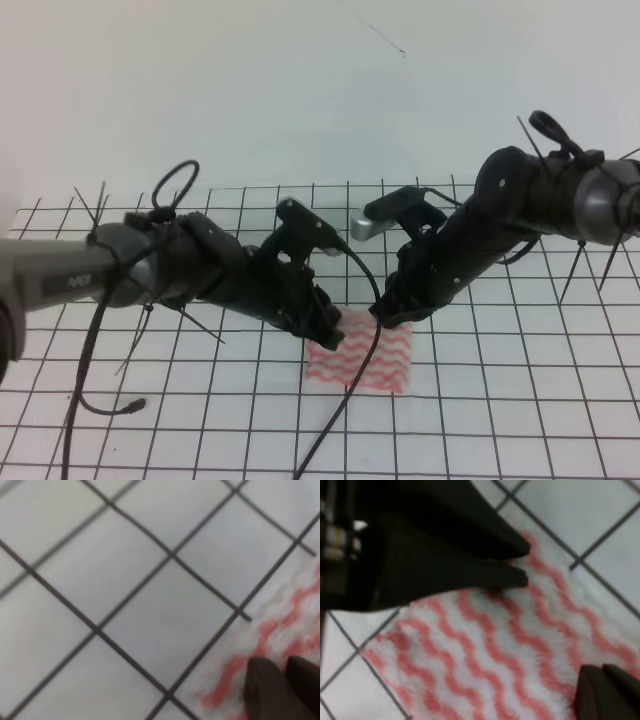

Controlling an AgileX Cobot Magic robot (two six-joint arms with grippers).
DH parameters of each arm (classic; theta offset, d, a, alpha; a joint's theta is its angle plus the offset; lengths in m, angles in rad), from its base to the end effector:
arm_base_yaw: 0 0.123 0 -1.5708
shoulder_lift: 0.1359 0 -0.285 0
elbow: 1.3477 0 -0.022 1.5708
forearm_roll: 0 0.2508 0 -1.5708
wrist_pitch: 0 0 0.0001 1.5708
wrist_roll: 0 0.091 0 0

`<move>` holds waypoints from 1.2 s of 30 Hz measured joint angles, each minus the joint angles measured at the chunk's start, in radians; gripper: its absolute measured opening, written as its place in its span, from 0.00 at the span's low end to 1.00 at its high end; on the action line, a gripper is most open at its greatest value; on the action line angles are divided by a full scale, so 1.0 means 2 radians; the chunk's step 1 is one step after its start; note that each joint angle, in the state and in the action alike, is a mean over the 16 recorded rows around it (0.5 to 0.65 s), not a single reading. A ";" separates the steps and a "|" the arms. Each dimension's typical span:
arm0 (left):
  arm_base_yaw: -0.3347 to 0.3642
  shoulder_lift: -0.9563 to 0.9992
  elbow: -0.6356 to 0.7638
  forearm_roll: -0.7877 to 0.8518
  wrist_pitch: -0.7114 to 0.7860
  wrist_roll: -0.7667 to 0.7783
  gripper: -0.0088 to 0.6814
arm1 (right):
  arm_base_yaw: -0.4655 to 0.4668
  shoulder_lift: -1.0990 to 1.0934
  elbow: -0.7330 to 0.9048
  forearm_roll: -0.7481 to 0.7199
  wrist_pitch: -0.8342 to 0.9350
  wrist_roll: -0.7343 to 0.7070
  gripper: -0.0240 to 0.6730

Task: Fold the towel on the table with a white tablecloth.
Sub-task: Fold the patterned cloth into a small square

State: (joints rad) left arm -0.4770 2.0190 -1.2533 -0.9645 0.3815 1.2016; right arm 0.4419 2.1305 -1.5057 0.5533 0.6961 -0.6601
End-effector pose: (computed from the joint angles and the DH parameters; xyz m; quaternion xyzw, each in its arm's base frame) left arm 0.3601 -0.2175 0.1524 0.3889 0.8501 -0.1786 0.3070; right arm 0.3880 0.2175 0.1538 -0.3455 0.9008 0.1890 0.1830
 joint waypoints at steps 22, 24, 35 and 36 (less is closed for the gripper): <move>0.035 -0.207 -0.011 0.088 0.064 -0.108 0.02 | -0.021 -0.223 0.004 -0.087 -0.021 0.031 0.04; 0.050 -0.251 -0.005 0.101 0.070 -0.132 0.01 | -0.032 -0.269 0.011 -0.104 -0.022 0.045 0.04; 0.110 -0.460 0.087 0.080 0.078 -0.188 0.01 | -0.089 -0.529 0.146 -0.154 -0.078 0.120 0.04; 0.112 -0.475 0.100 0.073 0.079 -0.188 0.01 | -0.092 -0.553 0.169 -0.155 -0.089 0.125 0.04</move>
State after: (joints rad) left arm -0.2533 1.0699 -1.0534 -0.8191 0.5391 0.8253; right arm 0.2570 1.0248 -1.1684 0.2427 0.5182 -0.4107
